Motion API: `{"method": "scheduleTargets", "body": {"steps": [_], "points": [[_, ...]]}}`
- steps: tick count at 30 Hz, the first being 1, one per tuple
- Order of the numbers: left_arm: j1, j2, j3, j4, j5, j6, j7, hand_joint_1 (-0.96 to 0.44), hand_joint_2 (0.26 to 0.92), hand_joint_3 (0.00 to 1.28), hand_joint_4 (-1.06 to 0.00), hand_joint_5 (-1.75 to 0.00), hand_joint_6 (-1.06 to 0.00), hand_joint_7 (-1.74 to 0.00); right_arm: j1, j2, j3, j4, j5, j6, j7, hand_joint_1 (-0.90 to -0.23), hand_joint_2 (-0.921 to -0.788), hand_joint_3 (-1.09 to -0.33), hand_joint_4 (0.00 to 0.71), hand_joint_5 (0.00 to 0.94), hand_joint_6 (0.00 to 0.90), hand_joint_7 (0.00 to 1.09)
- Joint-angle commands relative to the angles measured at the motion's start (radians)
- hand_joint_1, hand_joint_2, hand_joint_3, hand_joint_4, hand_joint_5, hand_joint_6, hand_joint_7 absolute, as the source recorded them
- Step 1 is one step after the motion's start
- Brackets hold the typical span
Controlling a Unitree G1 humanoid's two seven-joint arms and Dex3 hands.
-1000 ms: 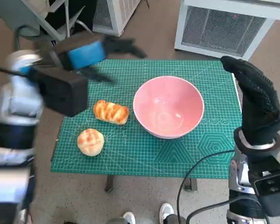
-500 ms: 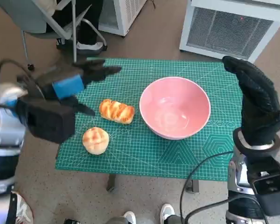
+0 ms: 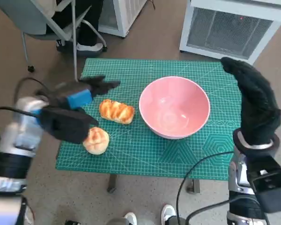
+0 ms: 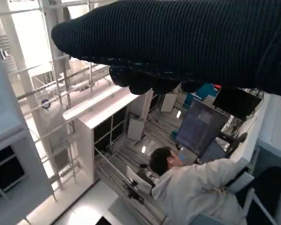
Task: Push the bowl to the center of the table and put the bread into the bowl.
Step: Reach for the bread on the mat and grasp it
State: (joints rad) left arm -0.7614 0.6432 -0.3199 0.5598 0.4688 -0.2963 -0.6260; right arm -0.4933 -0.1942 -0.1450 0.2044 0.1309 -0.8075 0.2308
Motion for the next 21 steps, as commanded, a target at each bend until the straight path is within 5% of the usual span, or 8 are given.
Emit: {"method": "scheduleTargets", "body": {"steps": [1,12,21], "points": [[-0.059,-0.058,-0.044,0.11,0.055,-0.008,0.071,-0.47,0.758,0.01,-0.07,-0.01,-0.16,-0.02,0.011,-0.01,0.006,0.003,-0.001,0.01,0.004,-0.588,-0.921,-0.775,0.298,0.005,-0.001,0.7],[-0.141,-0.195,-0.141,0.429,0.184,-0.022,0.339,-0.42,0.784,0.01,-0.14,-0.02,-0.22,-0.03,0.021,-0.018,0.011,-0.016,0.014,0.026,0.015,-0.596,-0.921,-0.775,0.298,0.005,-0.001,0.69],[-0.194,-0.284,-0.196,0.609,0.231,0.02,0.465,-0.41,0.791,0.0,-0.18,-0.01,-0.25,-0.03,0.023,-0.023,0.015,-0.016,0.023,0.028,0.023,-0.604,-0.921,-0.776,0.297,0.004,-0.001,0.69]]}}
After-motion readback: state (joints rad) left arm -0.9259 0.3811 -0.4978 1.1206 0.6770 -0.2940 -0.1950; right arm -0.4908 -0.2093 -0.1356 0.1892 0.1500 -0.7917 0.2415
